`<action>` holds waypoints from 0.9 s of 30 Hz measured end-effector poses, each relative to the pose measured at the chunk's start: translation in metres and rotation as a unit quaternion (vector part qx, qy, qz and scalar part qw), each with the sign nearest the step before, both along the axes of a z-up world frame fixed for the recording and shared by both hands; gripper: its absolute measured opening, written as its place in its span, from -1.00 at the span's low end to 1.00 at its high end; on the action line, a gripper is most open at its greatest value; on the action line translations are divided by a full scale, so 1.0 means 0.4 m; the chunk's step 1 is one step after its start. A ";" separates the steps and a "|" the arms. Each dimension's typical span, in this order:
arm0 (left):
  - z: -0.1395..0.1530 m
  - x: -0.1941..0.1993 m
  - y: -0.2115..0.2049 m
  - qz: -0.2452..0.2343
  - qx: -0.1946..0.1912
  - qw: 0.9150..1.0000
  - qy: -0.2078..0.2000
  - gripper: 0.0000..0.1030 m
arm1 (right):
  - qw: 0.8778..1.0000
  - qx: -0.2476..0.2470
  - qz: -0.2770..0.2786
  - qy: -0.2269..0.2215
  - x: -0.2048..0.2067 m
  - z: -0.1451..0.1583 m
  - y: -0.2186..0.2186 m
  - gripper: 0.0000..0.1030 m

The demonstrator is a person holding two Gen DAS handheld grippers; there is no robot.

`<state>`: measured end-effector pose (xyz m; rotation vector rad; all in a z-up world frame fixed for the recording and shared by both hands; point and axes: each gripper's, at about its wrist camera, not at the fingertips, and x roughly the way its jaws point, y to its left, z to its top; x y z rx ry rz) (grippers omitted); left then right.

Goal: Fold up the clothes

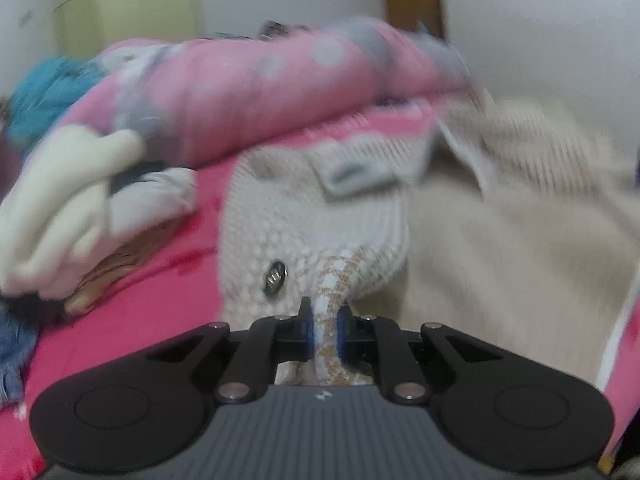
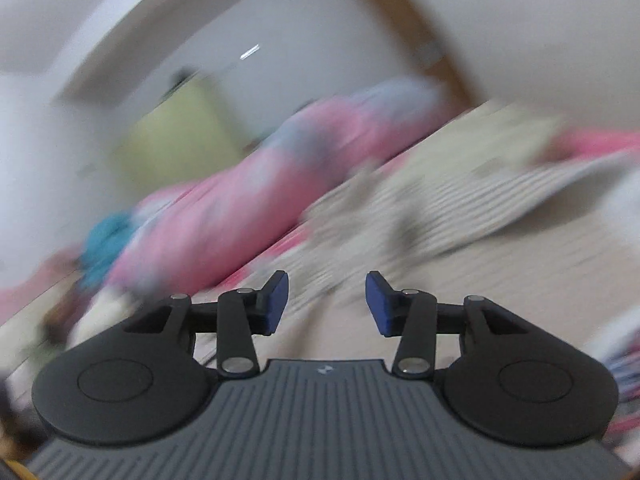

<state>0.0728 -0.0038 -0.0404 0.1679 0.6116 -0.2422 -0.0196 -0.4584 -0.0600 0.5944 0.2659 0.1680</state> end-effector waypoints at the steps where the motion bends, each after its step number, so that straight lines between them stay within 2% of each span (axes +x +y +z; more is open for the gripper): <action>1: 0.023 0.006 0.031 0.010 -0.033 0.999 -0.004 -0.79 | 1.000 0.007 0.027 0.001 0.020 -0.010 0.037 -0.18; 3: 0.071 0.025 0.123 0.055 -0.111 0.992 -0.013 -0.79 | 0.997 0.019 0.070 0.009 0.052 -0.023 0.101 -0.18; 5: 0.092 0.043 0.221 0.114 -0.164 0.980 -0.021 -0.79 | 0.994 0.020 0.104 0.023 0.069 -0.035 0.162 -0.18; 8: 0.016 0.053 0.324 0.153 -0.210 0.965 0.034 -0.73 | 0.990 0.016 0.133 0.040 0.084 -0.050 0.204 -0.18; 9: -0.009 0.057 0.358 0.165 -0.225 0.959 0.053 -0.62 | 0.989 0.016 0.139 0.046 0.088 -0.055 0.213 -0.18; 10: -0.035 0.060 0.392 0.177 -0.240 0.952 0.072 -0.36 | 0.988 0.017 0.144 0.052 0.093 -0.059 0.221 -0.18; 11: -0.061 0.063 0.426 0.189 -0.254 0.944 0.091 -0.24 | 0.988 0.016 0.144 0.058 0.100 -0.063 0.224 -0.18; 12: -0.087 0.066 0.460 0.201 -0.268 0.936 0.110 0.01 | 0.987 0.015 0.145 0.062 0.105 -0.063 0.228 -0.18; 13: -0.097 0.038 0.458 0.187 -0.263 0.941 0.101 0.26 | 0.987 0.010 0.146 0.063 0.103 -0.059 0.233 -0.17; 15: -0.104 -0.008 0.457 0.162 -0.271 0.945 0.086 0.47 | 0.986 0.006 0.158 0.060 0.099 -0.051 0.249 -0.12; 19: -0.110 -0.084 0.454 0.134 -0.315 0.936 0.082 0.57 | 0.976 0.003 0.210 0.052 0.109 -0.032 0.311 -0.08; 21: -0.121 -0.107 0.457 0.130 -0.332 0.930 0.087 0.57 | 0.963 -0.004 0.267 0.046 0.108 -0.020 0.383 -0.06; 23: -0.134 -0.125 0.461 0.126 -0.342 0.927 0.092 0.50 | 0.943 -0.017 0.331 0.039 0.101 -0.006 0.464 -0.01; 24: -0.141 -0.132 0.461 0.123 -0.346 0.926 0.093 0.42 | 0.931 -0.033 0.362 0.033 0.091 0.003 0.513 0.06; 25: -0.145 -0.137 0.460 0.121 -0.348 0.925 0.095 0.25 | 0.918 -0.049 0.393 0.027 0.081 0.011 0.561 0.12; 27: -0.156 -0.142 0.469 0.124 -0.357 0.920 0.102 0.00 | 0.891 -0.099 0.442 0.019 0.053 0.024 0.660 0.35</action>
